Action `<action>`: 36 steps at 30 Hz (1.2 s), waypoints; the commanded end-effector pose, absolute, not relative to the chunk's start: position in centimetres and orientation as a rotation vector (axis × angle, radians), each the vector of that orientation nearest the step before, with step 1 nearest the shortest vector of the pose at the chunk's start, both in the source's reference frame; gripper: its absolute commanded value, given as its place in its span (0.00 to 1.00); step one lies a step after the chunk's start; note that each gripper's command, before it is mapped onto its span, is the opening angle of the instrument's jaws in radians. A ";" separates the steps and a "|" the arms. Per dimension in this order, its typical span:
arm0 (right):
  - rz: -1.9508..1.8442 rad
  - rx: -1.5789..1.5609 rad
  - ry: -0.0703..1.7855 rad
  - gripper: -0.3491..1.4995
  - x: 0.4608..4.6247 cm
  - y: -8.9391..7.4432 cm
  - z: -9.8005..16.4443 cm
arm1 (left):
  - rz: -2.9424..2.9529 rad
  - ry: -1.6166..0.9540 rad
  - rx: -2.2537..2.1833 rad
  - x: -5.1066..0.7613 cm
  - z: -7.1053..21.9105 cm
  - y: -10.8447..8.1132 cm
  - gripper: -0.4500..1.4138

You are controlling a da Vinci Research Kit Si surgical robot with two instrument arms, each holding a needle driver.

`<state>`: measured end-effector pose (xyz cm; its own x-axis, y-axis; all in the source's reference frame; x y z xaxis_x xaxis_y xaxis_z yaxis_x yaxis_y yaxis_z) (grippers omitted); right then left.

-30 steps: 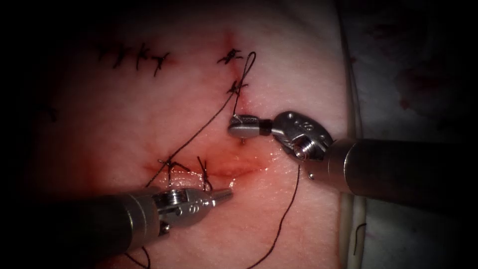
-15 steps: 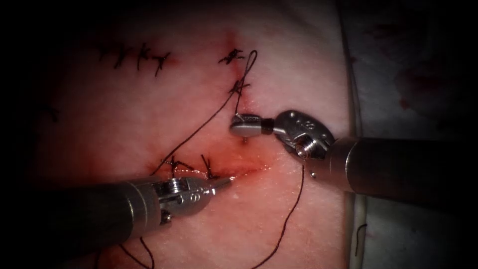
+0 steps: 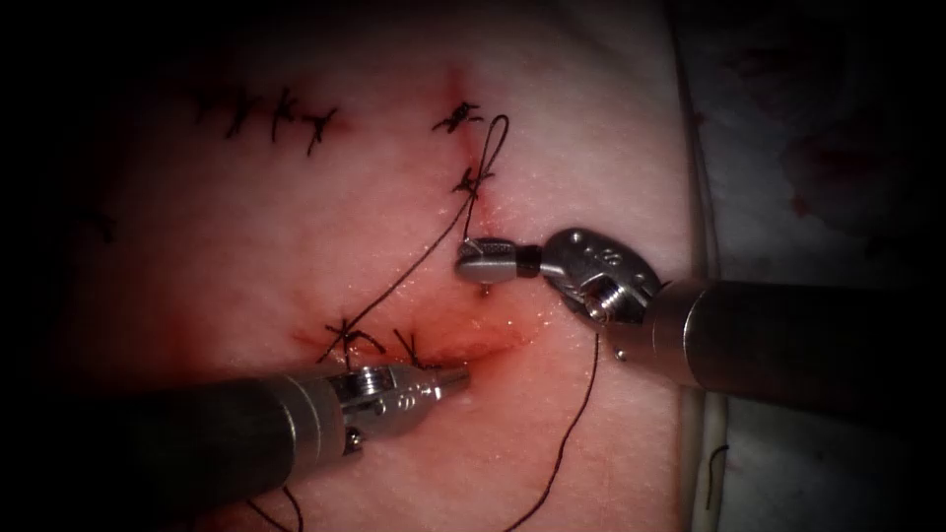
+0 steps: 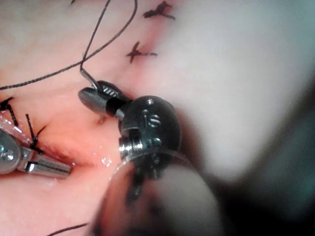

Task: Wound Closure
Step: Throw the needle through the top of the incision with the right needle driver.

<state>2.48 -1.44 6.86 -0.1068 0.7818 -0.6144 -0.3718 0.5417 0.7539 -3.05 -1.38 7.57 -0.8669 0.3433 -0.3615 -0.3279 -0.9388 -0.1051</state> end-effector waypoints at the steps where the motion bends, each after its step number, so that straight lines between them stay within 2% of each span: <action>1: 1.026 0.384 1.366 0.00 2.56 -1.4 6.9 | 2.741 -0.062 -0.544 -3.10 7.6 -1.4 0.00; 12: 1.120 0.394 1.455 0.00 2.60 -1.4 6.9 | 2.739 -0.072 -0.541 -2.87 7.7 -1.5 0.00; 21: 1.329 0.817 1.555 0.00 2.91 -1.6 7.2 | 2.747 -0.086 -0.552 -2.72 7.6 -1.5 0.00; 27: 1.428 1.003 1.544 0.00 3.11 -1.7 7.3 | 2.751 -0.089 -0.555 -2.66 7.6 -1.6 0.00; 36: 1.578 1.140 1.449 0.00 3.12 -2.0 7.1 | 2.748 -0.099 -0.555 -2.64 7.5 -1.5 0.00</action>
<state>3.03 -2.01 7.08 -0.3684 0.9174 0.1502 0.0628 -0.1367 0.9886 -2.59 -1.47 7.44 -0.8673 0.3378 -0.3657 -0.3106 -0.9412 -0.1328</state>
